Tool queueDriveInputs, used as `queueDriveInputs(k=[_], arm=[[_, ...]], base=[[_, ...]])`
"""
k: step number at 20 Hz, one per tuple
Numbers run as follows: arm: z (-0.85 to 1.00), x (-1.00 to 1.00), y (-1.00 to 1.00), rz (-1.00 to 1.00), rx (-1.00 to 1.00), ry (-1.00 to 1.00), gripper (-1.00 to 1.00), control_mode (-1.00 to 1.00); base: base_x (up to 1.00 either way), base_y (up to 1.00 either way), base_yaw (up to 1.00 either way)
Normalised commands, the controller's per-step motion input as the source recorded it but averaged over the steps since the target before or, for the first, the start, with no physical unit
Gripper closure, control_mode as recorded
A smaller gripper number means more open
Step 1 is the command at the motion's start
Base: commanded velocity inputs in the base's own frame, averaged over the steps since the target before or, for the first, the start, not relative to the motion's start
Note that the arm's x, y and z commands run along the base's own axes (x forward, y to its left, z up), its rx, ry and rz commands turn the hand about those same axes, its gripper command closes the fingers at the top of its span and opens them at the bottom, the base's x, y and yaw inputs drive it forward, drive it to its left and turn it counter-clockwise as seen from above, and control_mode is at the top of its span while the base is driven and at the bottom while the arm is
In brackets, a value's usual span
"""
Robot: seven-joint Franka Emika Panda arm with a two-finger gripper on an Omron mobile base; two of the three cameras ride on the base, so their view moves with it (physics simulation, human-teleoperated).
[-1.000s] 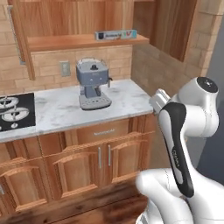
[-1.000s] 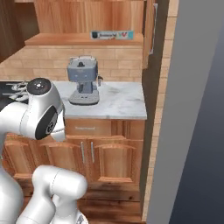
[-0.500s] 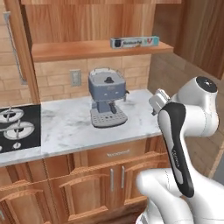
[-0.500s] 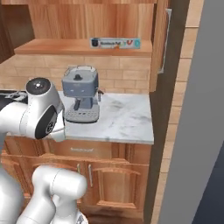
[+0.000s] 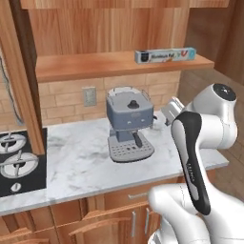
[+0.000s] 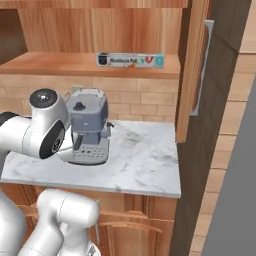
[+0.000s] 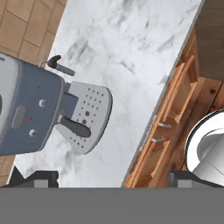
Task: Retrieve the tupperware and aluminum foil from the cabinet and place them on the dining counter near the plate with fish and lemon to prepare for storing leftovers.
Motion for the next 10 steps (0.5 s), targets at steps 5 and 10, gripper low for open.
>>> queueDriveInputs(k=[5,10], arm=[[0.00,0.00,0.00,0.00,0.00,0.00,-1.00,1.00],[0.00,0.00,0.00,0.00,0.00,0.00,-1.00,1.00]], base=[[0.36,0.14,0.01],[0.42,0.28,0.00]])
